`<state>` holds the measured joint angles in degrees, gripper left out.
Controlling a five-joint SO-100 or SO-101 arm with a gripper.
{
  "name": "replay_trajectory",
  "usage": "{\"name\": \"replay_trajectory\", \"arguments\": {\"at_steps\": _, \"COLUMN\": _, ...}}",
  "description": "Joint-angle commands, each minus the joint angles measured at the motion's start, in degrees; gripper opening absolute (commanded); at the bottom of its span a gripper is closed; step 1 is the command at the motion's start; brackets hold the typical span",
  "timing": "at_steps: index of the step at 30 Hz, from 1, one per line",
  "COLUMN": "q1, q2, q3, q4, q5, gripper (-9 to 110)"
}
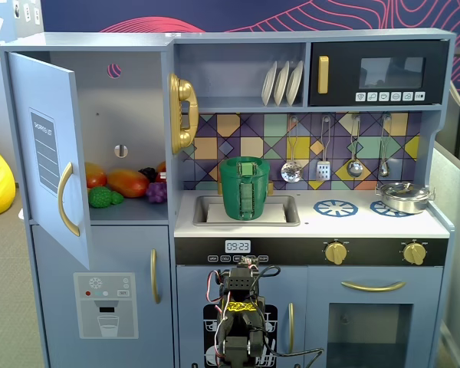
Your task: Take off the lid from the green recipient and place it on the counter
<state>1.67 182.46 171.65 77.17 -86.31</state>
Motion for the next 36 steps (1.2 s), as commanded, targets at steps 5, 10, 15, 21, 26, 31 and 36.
{"name": "replay_trajectory", "arguments": {"at_steps": 5, "q1": 4.66, "q2": -0.35, "q3": 0.09, "q4": 10.63, "q5": -0.35, "gripper": 0}}
{"name": "replay_trajectory", "arguments": {"at_steps": 10, "q1": 5.1, "q2": -0.35, "q3": 0.09, "q4": 10.63, "q5": -1.41, "gripper": 0}}
{"name": "replay_trajectory", "arguments": {"at_steps": 15, "q1": 10.2, "q2": -0.44, "q3": -3.08, "q4": -0.26, "q5": -2.55, "gripper": 0}}
{"name": "replay_trajectory", "arguments": {"at_steps": 21, "q1": 12.66, "q2": -17.4, "q3": -36.83, "q4": -15.12, "q5": -10.9, "gripper": 0}}
{"name": "replay_trajectory", "arguments": {"at_steps": 26, "q1": 10.46, "q2": -26.63, "q3": -61.7, "q4": -21.97, "q5": -11.34, "gripper": 11}}
{"name": "replay_trajectory", "arguments": {"at_steps": 31, "q1": 8.44, "q2": -30.76, "q3": -69.61, "q4": -31.99, "q5": -9.32, "gripper": 34}}
{"name": "replay_trajectory", "arguments": {"at_steps": 36, "q1": 8.61, "q2": -33.13, "q3": -70.93, "q4": -37.09, "q5": -8.44, "gripper": 44}}
